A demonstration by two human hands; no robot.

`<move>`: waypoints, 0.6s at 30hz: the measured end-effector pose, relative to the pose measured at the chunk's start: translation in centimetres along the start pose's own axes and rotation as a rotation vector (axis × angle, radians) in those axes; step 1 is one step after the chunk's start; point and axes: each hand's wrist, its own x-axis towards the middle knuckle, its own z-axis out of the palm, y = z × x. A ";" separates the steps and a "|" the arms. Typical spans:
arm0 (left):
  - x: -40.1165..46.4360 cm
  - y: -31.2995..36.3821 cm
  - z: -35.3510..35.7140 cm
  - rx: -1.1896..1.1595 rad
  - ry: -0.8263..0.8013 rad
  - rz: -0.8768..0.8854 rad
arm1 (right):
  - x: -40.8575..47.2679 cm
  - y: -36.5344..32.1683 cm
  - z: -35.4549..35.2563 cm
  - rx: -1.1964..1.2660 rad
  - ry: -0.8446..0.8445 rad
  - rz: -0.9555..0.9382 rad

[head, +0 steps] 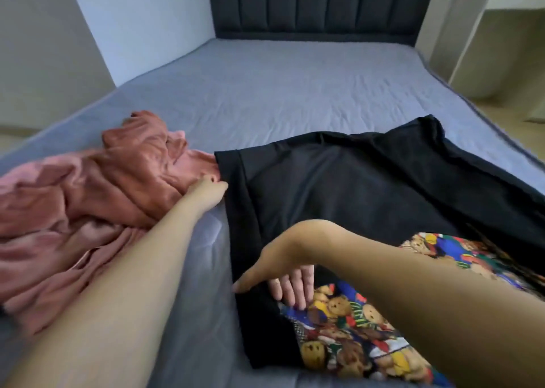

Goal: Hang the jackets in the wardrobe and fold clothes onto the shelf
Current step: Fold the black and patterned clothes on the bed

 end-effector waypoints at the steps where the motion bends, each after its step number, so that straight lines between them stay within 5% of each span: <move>1: 0.8 0.2 -0.1 -0.040 -0.005 -0.001 | 0.1 -1.7 0.8 -0.035 -0.072 0.083; 4: 3.6 1.3 0.1 -0.162 -0.042 -0.014 | -0.5 -5.0 2.3 -0.151 -0.095 0.173; 11: 4.1 4.3 1.6 -0.045 0.107 -0.009 | -1.3 -5.3 2.0 -0.578 0.039 -0.012; 14: 3.8 4.4 2.7 -0.060 0.103 -0.103 | -1.2 -4.6 1.1 -0.440 0.086 -0.019; 18: 4.0 5.2 2.0 -0.464 0.004 -0.128 | -2.5 -1.1 -1.0 -0.133 0.080 0.042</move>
